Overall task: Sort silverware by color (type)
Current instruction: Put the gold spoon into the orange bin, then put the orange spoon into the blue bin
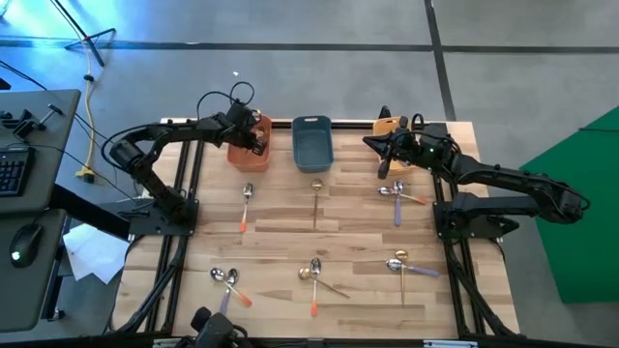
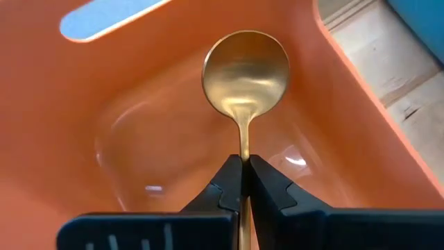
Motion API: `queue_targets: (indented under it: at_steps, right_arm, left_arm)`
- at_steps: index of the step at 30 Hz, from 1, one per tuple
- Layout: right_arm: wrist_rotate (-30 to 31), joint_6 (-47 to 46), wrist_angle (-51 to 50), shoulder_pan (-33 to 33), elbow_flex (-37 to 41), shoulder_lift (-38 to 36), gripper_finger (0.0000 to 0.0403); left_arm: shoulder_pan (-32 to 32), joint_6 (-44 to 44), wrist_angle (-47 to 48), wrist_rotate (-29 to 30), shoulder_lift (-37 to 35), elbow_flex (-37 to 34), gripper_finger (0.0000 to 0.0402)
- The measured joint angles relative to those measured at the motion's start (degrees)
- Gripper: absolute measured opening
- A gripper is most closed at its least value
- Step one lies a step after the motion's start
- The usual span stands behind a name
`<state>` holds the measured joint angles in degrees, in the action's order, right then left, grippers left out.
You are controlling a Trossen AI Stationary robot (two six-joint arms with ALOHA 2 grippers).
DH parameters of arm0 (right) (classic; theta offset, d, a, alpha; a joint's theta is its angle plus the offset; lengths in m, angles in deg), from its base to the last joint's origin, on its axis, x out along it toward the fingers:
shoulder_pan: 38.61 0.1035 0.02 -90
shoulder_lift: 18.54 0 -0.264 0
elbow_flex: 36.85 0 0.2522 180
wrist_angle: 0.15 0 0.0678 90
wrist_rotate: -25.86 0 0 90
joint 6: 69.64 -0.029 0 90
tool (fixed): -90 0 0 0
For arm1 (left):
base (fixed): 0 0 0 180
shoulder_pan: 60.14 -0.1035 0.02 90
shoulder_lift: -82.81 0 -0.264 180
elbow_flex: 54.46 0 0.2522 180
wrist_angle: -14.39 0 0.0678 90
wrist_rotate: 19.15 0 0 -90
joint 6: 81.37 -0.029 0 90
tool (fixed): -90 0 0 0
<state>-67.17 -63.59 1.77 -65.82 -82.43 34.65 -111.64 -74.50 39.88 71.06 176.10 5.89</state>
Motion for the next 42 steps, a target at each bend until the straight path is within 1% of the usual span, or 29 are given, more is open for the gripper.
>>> queue_targets:
  at_steps: [3, 9, 13, 16, 20, 23, 28, 30, 32, 34, 38, 40, 42]
  right_arm:
    - [0.0, 0.0, 0.0, 0.0, 0.0, 0.0, 0.0004]
    - [0.0, 0.0, -0.1, 0.0, 0.0, 0.0, 0.0004]
    - [0.0, 0.6, -0.2, 0.0, 0.0, 0.0, 0.0004]
    - [0.0, 1.8, -0.8, 0.0, 0.0, 0.0, 0.0004]
    - [0.0, 1.9, -2.7, 0.0, 0.0, 0.0, 0.0004]
    - [0.0, 0.5, -3.5, 0.0, 0.0, 0.0, 0.0004]
    - [0.5, 0.5, -3.9, 0.9, 0.0, 0.0, 0.0004]
    - [2.8, 1.6, -3.9, 2.8, 0.0, 0.0, 0.0004]
    - [6.9, 2.7, -3.9, 5.1, 0.0, 0.0, 0.0004]
    - [9.5, 3.6, -4.1, 7.3, -0.2, 0.0, 0.0004]
    - [10.0, 3.9, -4.2, 11.6, -2.0, 0.0, 0.0004]
    - [9.9, 3.9, -4.5, 13.6, -2.5, 0.0, 0.0004]
    - [9.9, 3.2, -4.6, 15.3, -2.7, 0.0, 0.0005]
  left_arm:
    - [0.0, 0.0, -0.1, 0.0, 0.0, 0.0, 0.0020]
    - [0.0, -1.1, 0.1, 0.0, -0.2, 0.0, 0.0064]
    - [0.0, -2.6, 0.4, 0.2, -2.3, 0.0, 0.0086]
    - [0.5, -4.4, 0.5, 0.5, -5.6, 0.0, 0.0087]
    - [2.7, -8.6, -0.1, 1.6, -11.4, -0.4, 0.0067]
    - [5.6, -10.7, -4.8, 3.0, -17.1, -3.9, 0.0046]
    - [12.0, -11.0, -14.7, 3.0, -27.4, -12.9, 0.0017]
    - [15.4, -11.2, -19.3, 3.0, -31.2, -17.5, 0.0009]
    - [19.0, -11.1, -25.9, 3.0, -34.3, -22.5, 0.0005]
    - [22.6, -11.2, -32.5, 3.0, -36.5, -27.3, 0.0003]
    - [29.1, -11.2, -41.7, 3.0, -39.0, -34.9, 0.0003]
    - [32.1, -11.1, -43.5, 3.0, -39.8, -37.0, 0.0003]
    - [35.1, -11.0, -42.8, 3.0, -40.1, -37.6, 0.0003]
